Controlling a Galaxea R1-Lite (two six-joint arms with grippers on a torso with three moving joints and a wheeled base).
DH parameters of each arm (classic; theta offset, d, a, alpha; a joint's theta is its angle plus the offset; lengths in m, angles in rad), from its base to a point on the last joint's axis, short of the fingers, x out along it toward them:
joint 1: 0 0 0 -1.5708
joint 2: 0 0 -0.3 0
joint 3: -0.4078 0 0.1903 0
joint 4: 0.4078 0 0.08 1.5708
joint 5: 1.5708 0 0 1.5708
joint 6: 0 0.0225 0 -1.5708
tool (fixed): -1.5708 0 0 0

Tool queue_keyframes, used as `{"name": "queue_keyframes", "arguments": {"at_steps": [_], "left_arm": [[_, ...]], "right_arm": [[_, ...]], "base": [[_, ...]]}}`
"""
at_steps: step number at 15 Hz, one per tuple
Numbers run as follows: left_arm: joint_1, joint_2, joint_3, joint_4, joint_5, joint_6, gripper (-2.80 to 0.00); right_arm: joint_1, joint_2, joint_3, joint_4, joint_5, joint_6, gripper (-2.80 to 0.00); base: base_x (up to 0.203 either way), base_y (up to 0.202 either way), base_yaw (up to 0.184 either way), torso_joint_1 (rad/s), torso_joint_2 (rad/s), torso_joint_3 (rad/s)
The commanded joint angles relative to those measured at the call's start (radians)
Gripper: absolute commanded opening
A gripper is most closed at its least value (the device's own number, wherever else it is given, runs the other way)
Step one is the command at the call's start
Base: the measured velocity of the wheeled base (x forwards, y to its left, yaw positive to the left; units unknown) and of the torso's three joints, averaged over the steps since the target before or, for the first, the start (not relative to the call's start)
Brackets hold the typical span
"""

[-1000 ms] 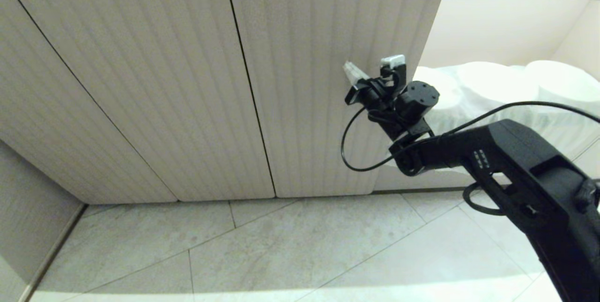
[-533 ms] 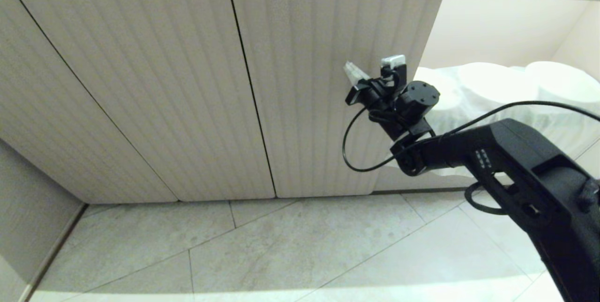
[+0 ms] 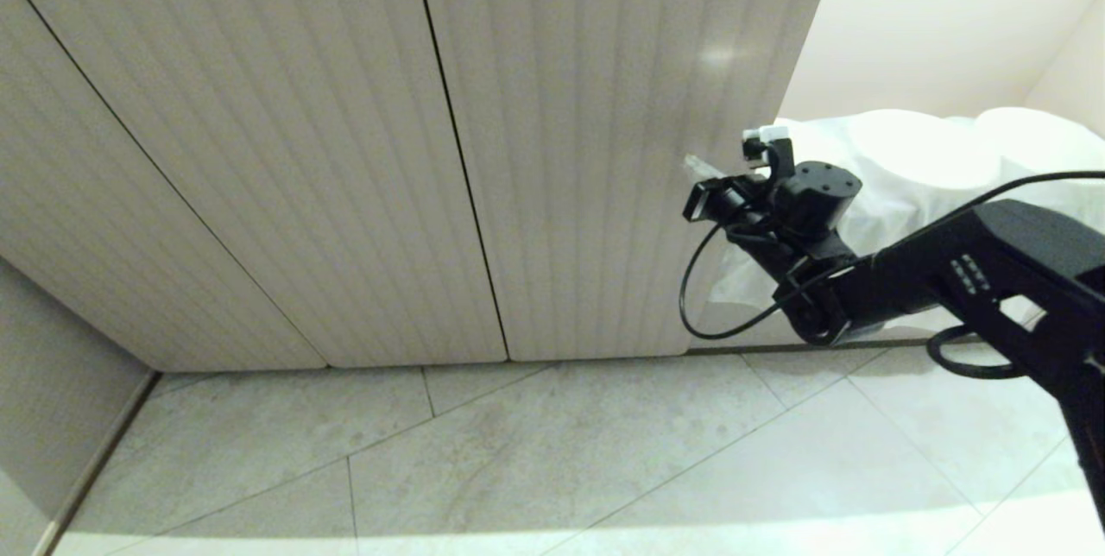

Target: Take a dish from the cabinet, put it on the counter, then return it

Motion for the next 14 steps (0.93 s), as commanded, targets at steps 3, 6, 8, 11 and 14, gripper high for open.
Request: {"name": "queue_keyframes", "arguments": {"at_steps": [3,6,8,11,14], "left_arm": [[-0.001,0.000,0.000,-0.001,0.000,0.000,-2.80],[0.000,0.000,0.000,-0.001,0.000,0.000,-2.80],[-0.001,0.000,0.000,-0.001,0.000,0.000,-2.80],[-0.001,0.000,0.000,-0.001,0.001,0.000,-2.80],[0.000,0.000,0.000,-0.001,0.000,0.000,-2.80]], "right_arm": [[0.011,-0.240,0.199,0.058,0.020,0.036,-2.80],[0.012,-0.402,0.325,0.183,0.019,0.077,-2.80],[0.011,-0.506,0.399,0.285,0.017,0.086,-2.80],[0.010,-0.658,0.528,0.429,0.016,0.089,-2.80],[0.010,-0.796,0.657,0.544,0.017,0.090,-2.80]], "base": [[0.000,0.000,0.000,0.000,0.00,0.000],[0.000,0.000,0.000,0.000,0.00,0.000],[0.000,0.000,0.000,0.000,0.00,0.000],[0.000,0.000,0.000,0.000,0.00,0.000],[0.000,0.000,0.000,0.000,0.00,0.000]]}}
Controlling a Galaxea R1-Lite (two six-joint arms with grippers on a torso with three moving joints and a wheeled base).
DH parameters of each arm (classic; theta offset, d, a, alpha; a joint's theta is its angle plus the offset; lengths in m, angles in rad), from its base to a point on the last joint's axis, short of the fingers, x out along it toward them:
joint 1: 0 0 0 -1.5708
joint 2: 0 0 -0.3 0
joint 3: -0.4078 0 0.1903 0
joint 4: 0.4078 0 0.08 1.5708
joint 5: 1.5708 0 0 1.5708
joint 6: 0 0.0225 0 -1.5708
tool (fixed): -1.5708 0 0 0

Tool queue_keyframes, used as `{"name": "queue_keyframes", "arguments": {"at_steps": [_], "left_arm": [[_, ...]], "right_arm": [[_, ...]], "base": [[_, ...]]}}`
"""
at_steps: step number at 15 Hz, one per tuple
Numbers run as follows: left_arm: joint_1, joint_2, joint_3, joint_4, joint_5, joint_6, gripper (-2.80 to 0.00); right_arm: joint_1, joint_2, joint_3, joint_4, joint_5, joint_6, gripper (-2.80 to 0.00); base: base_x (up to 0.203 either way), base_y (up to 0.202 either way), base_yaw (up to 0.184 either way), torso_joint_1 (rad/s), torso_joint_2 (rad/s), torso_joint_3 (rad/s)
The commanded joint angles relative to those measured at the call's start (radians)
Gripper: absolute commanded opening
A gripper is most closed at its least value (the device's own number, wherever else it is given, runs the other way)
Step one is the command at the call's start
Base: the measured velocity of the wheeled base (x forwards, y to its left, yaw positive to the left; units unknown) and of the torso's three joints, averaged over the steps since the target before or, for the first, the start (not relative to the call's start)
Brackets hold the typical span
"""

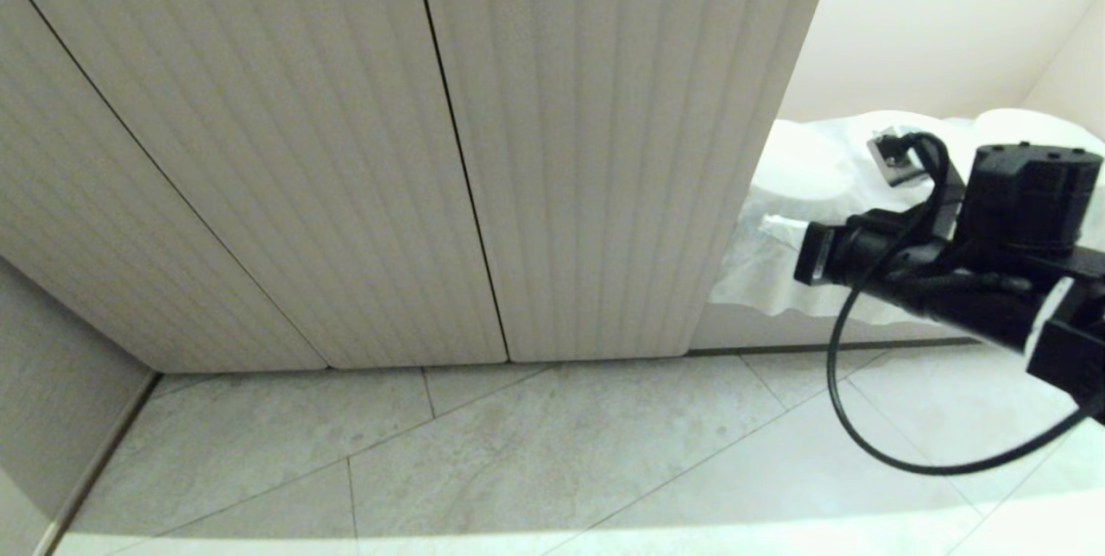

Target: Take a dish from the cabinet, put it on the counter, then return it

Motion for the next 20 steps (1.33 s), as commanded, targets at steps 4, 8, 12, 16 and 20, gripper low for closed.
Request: {"name": "queue_keyframes", "arguments": {"at_steps": [4,8,12,16,20], "left_arm": [[0.000,0.000,0.000,0.000,0.000,0.000,-2.80],[0.000,0.000,0.000,0.000,0.000,0.000,-2.80],[0.001,0.000,0.000,0.000,0.000,0.000,-2.80],[0.000,0.000,0.000,0.000,0.000,0.000,-2.80],[0.000,0.000,0.000,0.000,0.000,0.000,-2.80]], "right_arm": [[0.001,-0.255,0.219,0.100,-0.003,-0.006,-2.80],[-0.020,-0.421,0.397,0.154,-0.006,-0.009,-2.80],[-0.123,-0.619,0.556,0.212,-0.004,-0.010,-2.80],[-0.226,-0.824,0.715,0.224,0.002,-0.011,-2.80],[-0.300,-1.014,0.786,0.321,0.003,-0.017,-2.80]], "base": [[0.000,0.000,0.000,0.000,0.00,0.000],[0.000,0.000,0.000,0.000,0.00,0.000],[0.000,0.000,0.000,0.000,0.00,0.000],[0.000,0.000,0.000,0.000,0.00,0.000],[0.000,0.000,0.000,0.000,0.00,0.000]]}}
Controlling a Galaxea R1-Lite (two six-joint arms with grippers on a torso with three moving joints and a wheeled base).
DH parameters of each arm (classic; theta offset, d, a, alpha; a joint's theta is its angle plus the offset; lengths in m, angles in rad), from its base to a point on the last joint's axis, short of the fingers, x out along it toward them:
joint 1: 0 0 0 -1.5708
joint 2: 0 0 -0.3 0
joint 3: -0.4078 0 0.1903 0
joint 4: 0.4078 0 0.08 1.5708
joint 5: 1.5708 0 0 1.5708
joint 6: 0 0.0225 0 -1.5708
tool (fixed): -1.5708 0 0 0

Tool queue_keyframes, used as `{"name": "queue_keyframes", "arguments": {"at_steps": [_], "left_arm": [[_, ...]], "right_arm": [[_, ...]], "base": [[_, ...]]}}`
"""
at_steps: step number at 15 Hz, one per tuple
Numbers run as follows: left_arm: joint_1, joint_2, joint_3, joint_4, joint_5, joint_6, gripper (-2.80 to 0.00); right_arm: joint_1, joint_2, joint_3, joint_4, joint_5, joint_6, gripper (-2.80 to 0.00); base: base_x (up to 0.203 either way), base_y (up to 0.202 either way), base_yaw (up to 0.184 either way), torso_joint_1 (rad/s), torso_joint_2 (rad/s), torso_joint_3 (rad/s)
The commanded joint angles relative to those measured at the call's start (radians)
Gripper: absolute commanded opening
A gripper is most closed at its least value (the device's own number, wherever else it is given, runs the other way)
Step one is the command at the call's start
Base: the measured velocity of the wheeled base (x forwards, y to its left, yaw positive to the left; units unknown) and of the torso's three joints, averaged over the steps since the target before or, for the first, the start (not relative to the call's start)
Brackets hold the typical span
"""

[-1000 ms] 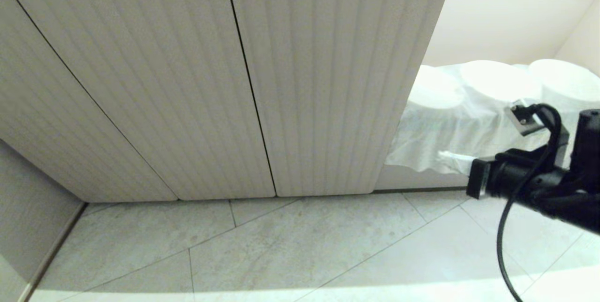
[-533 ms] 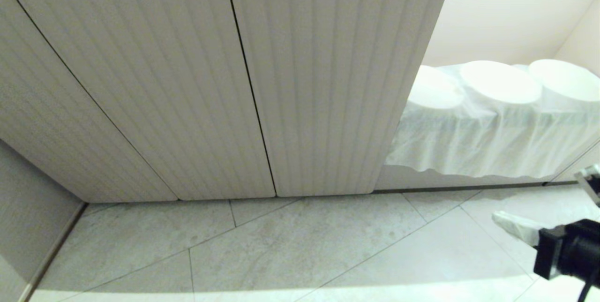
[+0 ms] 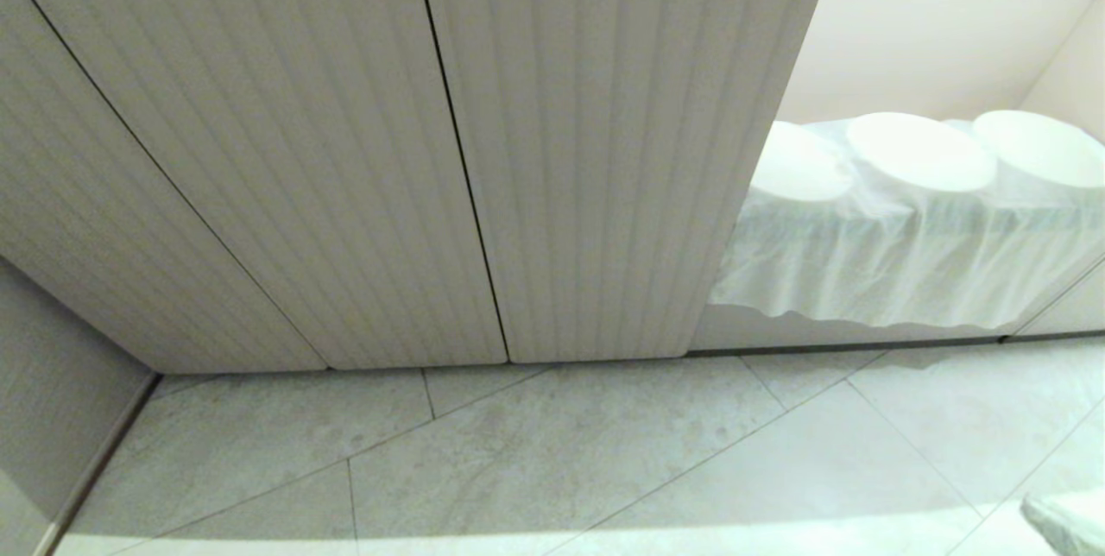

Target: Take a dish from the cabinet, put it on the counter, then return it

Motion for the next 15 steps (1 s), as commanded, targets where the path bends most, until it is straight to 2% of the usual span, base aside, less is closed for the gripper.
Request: {"name": "queue_keyframes", "arguments": {"at_steps": [1,3,6,7,10,11,15], "left_arm": [[-0.001,0.000,0.000,0.000,-0.001,-0.001,-2.80],[-0.001,0.000,0.000,0.000,-0.001,-0.001,-2.80],[0.000,0.000,0.000,0.000,0.000,-0.001,-2.80],[-0.001,0.000,0.000,0.000,-0.001,-0.001,-2.80],[0.000,0.000,0.000,0.000,-0.001,-0.001,-2.80],[0.000,0.000,0.000,0.000,-0.001,-0.001,-2.80],[0.000,0.000,0.000,0.000,-0.001,-0.001,-2.80]], "right_arm": [[-0.040,-0.153,0.016,0.075,0.000,-0.010,-2.80],[-0.084,-0.257,0.017,0.189,-0.001,-0.041,-2.80],[-0.120,-0.376,0.014,0.283,-0.011,-0.062,-2.80],[-0.120,-0.409,0.013,0.296,-0.018,-0.063,-2.80],[-0.091,-0.449,0.018,0.345,-0.158,-0.070,-2.80],[-0.078,-0.483,0.018,0.359,-0.179,-0.066,-2.80],[-0.052,-0.600,0.018,0.412,-0.149,-0.080,-2.80]], "base": [[0.000,0.000,0.000,0.000,0.00,0.000],[0.000,0.000,0.000,0.000,0.00,0.000],[0.000,0.000,0.000,0.000,0.00,0.000],[0.000,0.000,0.000,0.000,0.00,0.000],[0.000,0.000,0.000,0.000,0.00,0.000],[0.000,0.000,0.000,0.000,0.00,0.000],[0.000,0.000,0.000,0.000,0.00,0.000]]}}
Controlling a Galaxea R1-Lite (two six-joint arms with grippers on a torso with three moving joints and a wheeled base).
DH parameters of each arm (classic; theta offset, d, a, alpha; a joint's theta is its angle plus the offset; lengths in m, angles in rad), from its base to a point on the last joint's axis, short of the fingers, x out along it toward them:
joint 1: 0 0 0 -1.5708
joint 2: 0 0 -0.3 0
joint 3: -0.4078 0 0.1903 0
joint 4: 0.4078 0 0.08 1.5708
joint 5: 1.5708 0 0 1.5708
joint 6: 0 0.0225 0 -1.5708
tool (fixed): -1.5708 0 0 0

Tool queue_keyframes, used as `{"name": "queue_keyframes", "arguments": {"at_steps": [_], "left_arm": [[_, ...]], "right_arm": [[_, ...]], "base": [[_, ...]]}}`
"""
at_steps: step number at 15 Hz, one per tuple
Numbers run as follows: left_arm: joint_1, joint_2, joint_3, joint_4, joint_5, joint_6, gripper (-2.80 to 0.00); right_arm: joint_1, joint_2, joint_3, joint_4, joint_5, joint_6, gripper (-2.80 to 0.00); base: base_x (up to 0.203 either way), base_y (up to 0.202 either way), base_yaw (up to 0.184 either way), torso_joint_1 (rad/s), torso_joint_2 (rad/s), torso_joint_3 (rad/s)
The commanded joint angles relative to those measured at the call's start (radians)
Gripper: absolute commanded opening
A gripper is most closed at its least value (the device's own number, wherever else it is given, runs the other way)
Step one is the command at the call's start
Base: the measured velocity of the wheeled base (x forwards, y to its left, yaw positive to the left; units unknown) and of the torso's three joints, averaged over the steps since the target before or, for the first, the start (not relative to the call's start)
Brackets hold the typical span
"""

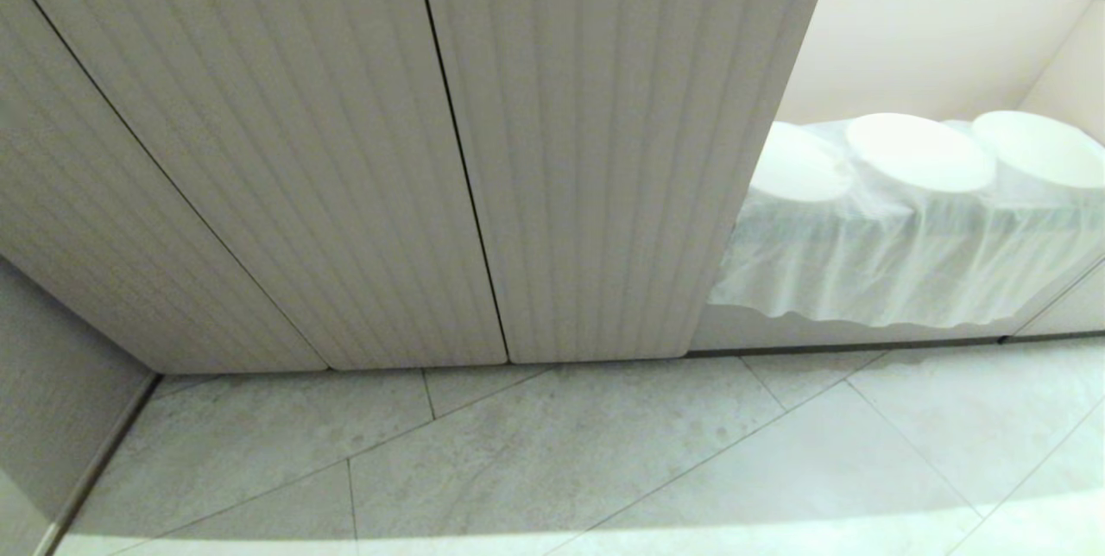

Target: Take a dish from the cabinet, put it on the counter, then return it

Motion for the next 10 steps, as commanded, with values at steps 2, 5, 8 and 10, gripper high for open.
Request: {"name": "queue_keyframes", "arguments": {"at_steps": [2,5,8,10], "left_arm": [[-0.001,0.000,0.000,0.000,0.000,0.000,-2.80],[-0.001,0.000,0.000,0.000,0.001,0.000,-2.80],[-0.001,0.000,0.000,0.000,0.000,0.000,-2.80],[-0.001,0.000,0.000,0.000,0.000,0.000,-2.80]], "right_arm": [[0.007,-0.143,0.000,-0.001,0.009,0.000,-2.80],[0.009,-0.166,0.000,0.001,0.012,0.003,-2.80],[0.009,-0.166,0.000,0.005,0.008,0.003,-2.80],[0.009,-0.166,-0.001,0.005,0.008,-0.001,-2.80]], "base": [[0.000,0.000,0.000,0.000,0.00,0.000],[0.000,0.000,0.000,0.000,0.00,0.000],[0.000,0.000,0.000,0.000,0.00,0.000],[0.000,0.000,0.000,0.000,0.00,0.000]]}}
